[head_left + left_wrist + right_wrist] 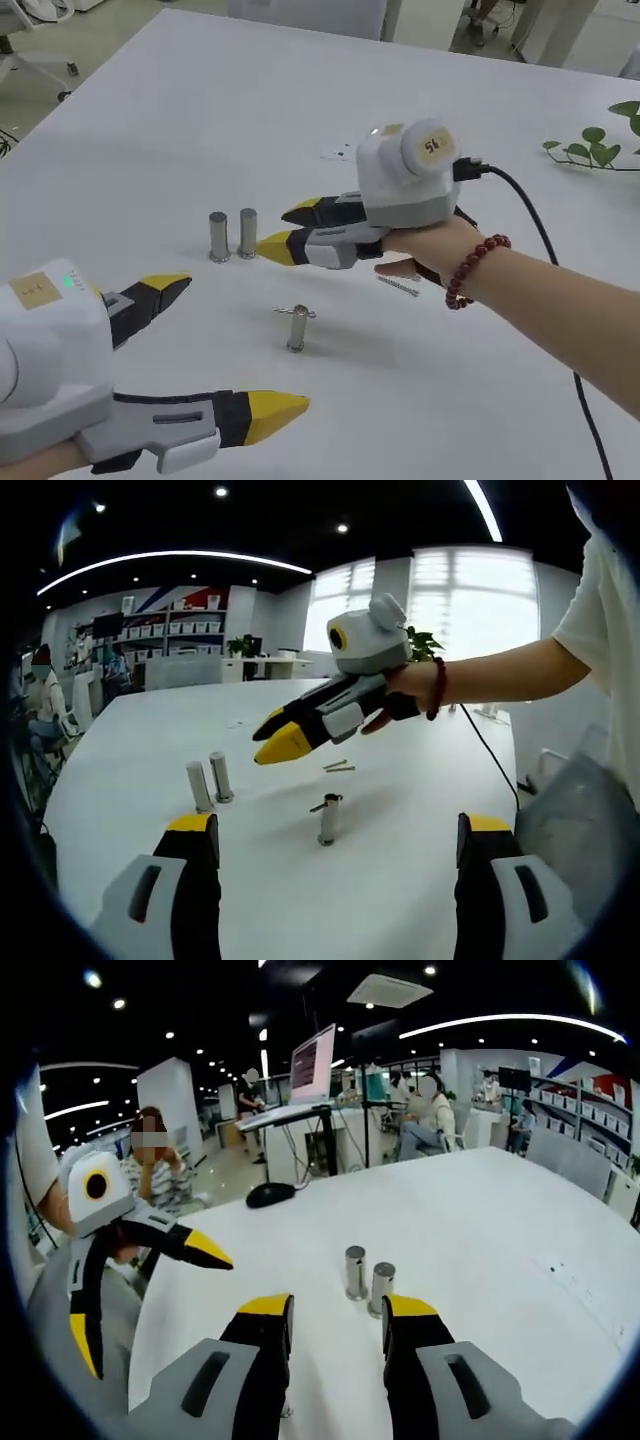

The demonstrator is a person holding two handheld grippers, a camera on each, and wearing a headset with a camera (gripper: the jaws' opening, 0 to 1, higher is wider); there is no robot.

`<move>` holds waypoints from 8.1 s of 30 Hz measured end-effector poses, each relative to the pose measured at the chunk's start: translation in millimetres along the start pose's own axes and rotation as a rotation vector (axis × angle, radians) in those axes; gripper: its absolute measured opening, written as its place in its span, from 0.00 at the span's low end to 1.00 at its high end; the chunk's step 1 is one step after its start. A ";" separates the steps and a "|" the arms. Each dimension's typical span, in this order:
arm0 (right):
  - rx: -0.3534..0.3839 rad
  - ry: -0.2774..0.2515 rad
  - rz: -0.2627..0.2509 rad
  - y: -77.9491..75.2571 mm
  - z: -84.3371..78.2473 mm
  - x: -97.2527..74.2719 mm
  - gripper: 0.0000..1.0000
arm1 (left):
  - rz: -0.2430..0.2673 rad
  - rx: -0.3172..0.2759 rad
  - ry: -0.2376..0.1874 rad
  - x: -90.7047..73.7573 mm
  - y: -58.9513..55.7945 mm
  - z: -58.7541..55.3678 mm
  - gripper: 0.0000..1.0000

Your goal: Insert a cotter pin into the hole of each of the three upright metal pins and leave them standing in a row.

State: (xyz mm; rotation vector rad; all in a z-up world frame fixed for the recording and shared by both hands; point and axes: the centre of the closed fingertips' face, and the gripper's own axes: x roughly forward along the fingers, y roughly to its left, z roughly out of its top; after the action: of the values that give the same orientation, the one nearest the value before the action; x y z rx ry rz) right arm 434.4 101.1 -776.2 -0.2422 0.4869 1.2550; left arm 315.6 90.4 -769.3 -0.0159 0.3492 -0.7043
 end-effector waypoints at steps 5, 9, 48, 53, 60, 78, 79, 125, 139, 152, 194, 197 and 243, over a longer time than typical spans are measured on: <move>0.022 -0.029 -0.026 -12.4 0.8 11.4 0.37 | 0.019 0.003 -0.014 -2.9 3.7 3.4 0.99; 0.029 -0.040 -0.027 -15.3 -1.1 22.4 0.36 | 0.029 0.011 -0.013 -4.6 6.2 3.2 0.98; 0.070 -0.093 -0.041 -36.2 -12.7 70.1 0.16 | 0.078 -0.027 0.021 -15.7 20.8 -11.5 0.90; 0.037 -0.084 -0.044 -37.1 -12.6 69.6 0.15 | 0.081 -0.031 0.020 -17.1 22.7 -12.2 0.90; 0.037 -0.060 -0.045 -40.3 -12.3 67.6 0.13 | 0.065 -0.033 0.026 -14.3 20.4 -13.3 0.90; -0.036 -0.018 -0.050 -32.4 -14.5 42.9 0.13 | 0.062 -0.019 0.026 -13.2 20.0 -7.9 0.90; -0.037 -0.019 -0.050 -31.4 -14.5 40.6 0.13 | 0.061 -0.018 0.022 -13.2 19.5 -6.3 0.90; 0.013 -0.002 -0.151 10.5 -69.8 -60.4 0.13 | 0.052 0.013 -0.004 -21.7 -11.5 5.3 0.88; 0.022 0.009 -0.177 20.5 -84.5 -75.0 0.13 | 0.054 0.020 -0.013 -25.4 -17.9 9.5 0.87; 0.043 0.012 -0.196 22.6 -95.9 -82.4 0.13 | 0.051 0.026 -0.010 -28.0 -21.5 11.1 0.87; 0.127 -0.060 -0.210 20.7 -90.6 -88.2 0.20 | 0.033 0.029 -0.001 -25.3 -27.9 8.4 0.87; 0.145 -0.064 -0.204 21.0 -86.8 -90.3 0.25 | 0.027 0.034 -0.001 -24.5 -29.4 8.6 0.89; 0.008 0.455 -0.211 -65.7 -145.3 -93.7 0.19 | 0.042 -0.009 -0.005 -19.5 -10.7 -0.5 0.85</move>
State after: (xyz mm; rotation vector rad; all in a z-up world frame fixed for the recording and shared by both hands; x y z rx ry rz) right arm 443.7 -61.3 -864.1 -0.5647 0.8337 0.9887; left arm 294.9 94.6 -762.3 -0.0194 0.3468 -0.6614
